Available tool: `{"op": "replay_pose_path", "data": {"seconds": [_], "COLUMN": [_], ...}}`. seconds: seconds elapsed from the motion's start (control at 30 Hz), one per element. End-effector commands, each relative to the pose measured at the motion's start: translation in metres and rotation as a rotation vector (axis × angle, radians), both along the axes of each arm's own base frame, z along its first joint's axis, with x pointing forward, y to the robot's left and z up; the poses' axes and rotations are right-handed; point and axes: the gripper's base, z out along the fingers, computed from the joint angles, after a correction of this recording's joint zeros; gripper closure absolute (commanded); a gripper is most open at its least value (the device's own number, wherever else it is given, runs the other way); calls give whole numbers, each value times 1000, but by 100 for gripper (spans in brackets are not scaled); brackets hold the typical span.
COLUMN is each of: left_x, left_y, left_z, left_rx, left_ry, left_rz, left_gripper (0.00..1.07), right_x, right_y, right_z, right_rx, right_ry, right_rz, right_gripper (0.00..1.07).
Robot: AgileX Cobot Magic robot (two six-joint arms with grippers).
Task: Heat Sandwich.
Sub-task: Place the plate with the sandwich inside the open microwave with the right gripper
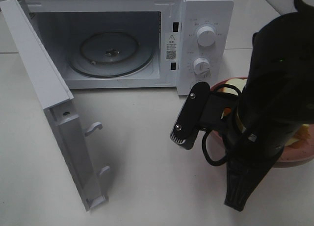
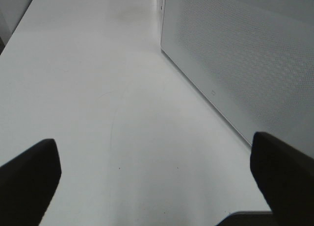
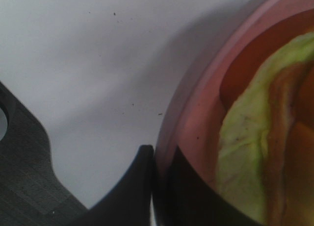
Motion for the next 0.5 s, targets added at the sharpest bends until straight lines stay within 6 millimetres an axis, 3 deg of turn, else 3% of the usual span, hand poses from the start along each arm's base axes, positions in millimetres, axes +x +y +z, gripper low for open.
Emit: {"op": "replay_pose_path", "data": {"seconds": [0.03, 0.5], "left_x": [-3, -3], "left_y": [-1, -1], "left_z": [1, 1], "left_rx": [-10, -10], "left_ry": [-32, -32], "left_rz": [0, 0], "left_gripper": [9, 9], "right_x": [2, 9], "right_y": [1, 13], "right_z": [4, 5], "right_rx": [-27, -53], "right_ry": [-21, -46], "right_rz": [109, 501], "right_gripper": [107, 107]}}
